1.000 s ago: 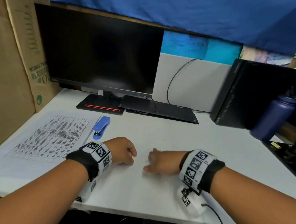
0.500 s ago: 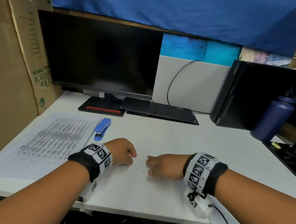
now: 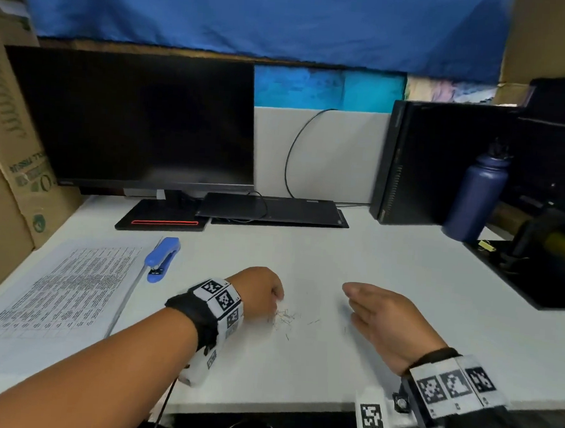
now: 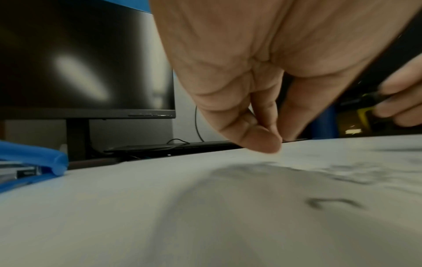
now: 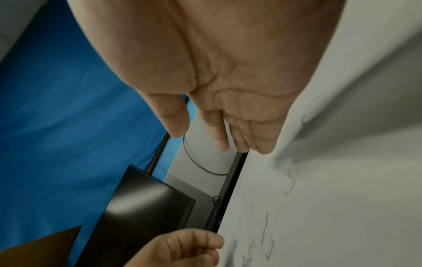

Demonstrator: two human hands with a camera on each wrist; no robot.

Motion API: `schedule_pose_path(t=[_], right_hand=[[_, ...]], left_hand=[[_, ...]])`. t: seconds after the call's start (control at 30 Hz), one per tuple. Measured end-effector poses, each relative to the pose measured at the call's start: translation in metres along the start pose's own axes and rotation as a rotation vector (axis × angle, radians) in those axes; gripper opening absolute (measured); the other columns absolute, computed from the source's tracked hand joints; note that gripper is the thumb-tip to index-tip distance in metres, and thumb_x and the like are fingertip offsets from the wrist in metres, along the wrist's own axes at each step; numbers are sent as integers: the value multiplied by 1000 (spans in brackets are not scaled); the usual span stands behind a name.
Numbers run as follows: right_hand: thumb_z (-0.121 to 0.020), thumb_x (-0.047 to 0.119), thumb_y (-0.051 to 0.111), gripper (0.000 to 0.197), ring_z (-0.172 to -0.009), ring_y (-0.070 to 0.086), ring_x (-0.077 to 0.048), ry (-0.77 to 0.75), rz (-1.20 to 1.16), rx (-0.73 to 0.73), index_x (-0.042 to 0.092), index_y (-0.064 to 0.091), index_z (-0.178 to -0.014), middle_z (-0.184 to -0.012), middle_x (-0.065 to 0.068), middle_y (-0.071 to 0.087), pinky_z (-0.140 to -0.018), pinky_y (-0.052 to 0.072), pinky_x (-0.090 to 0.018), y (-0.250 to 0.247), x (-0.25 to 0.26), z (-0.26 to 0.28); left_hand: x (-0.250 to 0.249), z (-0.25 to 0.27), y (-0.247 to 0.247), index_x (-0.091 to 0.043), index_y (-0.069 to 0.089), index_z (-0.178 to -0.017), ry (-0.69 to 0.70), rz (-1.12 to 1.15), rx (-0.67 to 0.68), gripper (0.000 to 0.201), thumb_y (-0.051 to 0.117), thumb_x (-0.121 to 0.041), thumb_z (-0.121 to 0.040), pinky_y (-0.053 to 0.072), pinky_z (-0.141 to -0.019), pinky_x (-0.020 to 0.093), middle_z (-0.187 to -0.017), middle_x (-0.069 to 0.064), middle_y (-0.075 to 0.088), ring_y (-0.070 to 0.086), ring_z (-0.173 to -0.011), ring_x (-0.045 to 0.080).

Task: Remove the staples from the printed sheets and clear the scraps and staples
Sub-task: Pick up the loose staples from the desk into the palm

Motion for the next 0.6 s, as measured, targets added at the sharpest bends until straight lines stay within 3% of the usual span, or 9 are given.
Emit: schedule_pose_path(t=[0.07, 0.13, 0.23, 0.3, 0.37, 0.43, 0.5, 0.6], right_hand=[[-99, 15, 52, 26, -128, 50, -14, 11, -16, -54, 15, 63, -122, -135, 1, 58, -115, 35, -37, -11, -6, 1], [-98, 15, 53, 20, -123, 52, -14, 26, -27, -113, 19, 65, -113, -130, 2, 61, -113, 37, -37, -20, -12, 2], [-97, 17, 55, 14, -118, 53, -13, 40, -16, -146, 26, 65, -100, -121, 6, 62, -112, 36, -36, -25, -14, 4], [-97, 16, 54, 15, -115, 52, -11, 36, -19, -153, 28, 63, -96, -113, 11, 62, -110, 36, -32, -27, -11, 4], [-96, 16, 55, 15, -116, 53, -11, 29, -51, -142, 28, 65, -96, -110, 14, 62, -111, 36, -33, -28, -9, 1], [-96, 17, 56, 14, -119, 52, -12, 30, -105, -127, 27, 66, -98, -112, 12, 63, -113, 35, -36, -28, -9, -2], [-95, 17, 57, 14, -121, 52, -12, 28, -155, -128, 25, 67, -100, -116, 10, 64, -114, 34, -36, -27, -10, -5], [-94, 16, 59, 13, -119, 54, -11, 30, -214, -104, 21, 69, -100, -118, 7, 66, -111, 37, -33, -21, -7, -5]], left_hand=[[6, -14, -13, -17, 65, -125, -48, -83, -47, 39, 46, -6, -93, 45, -105, 29, -133, 0, 59, 56, -121, 19], [14, -27, -20, -16, 57, -134, -112, -141, -53, 42, 44, -6, -95, 43, -106, 31, -141, 3, 52, 52, -127, 23], [15, -41, -13, -10, 49, -137, -147, -265, 47, 40, 43, -13, -98, 45, -106, 36, -143, 8, 49, 53, -127, 27], [8, -44, 1, -8, 31, -148, -148, -348, 99, 50, 38, -18, -100, 33, -116, 41, -155, 9, 35, 40, -140, 26], [-4, -42, 9, -8, 19, -153, -148, -454, 29, 57, 37, -18, -100, 29, -118, 43, -159, 9, 26, 33, -144, 27], [-14, -37, 13, -6, 25, -150, -124, -490, 2, 59, 44, -13, -94, 37, -113, 44, -154, 11, 33, 41, -138, 28], [-13, -27, 23, -5, 34, -142, -39, -449, 120, 58, 53, -12, -88, 44, -106, 45, -145, 10, 42, 50, -130, 28], [-2, 2, 30, -10, 43, -135, 133, -440, 209, 45, 44, -13, -90, 36, -114, 39, -144, -3, 42, 40, -139, 22]])
Point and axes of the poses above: each hand's wrist, its own z-axis away from the middle knuckle, its own y-axis out of the palm, x = y × z, the point moved 7 cm from there along -z, towards the middle knuckle
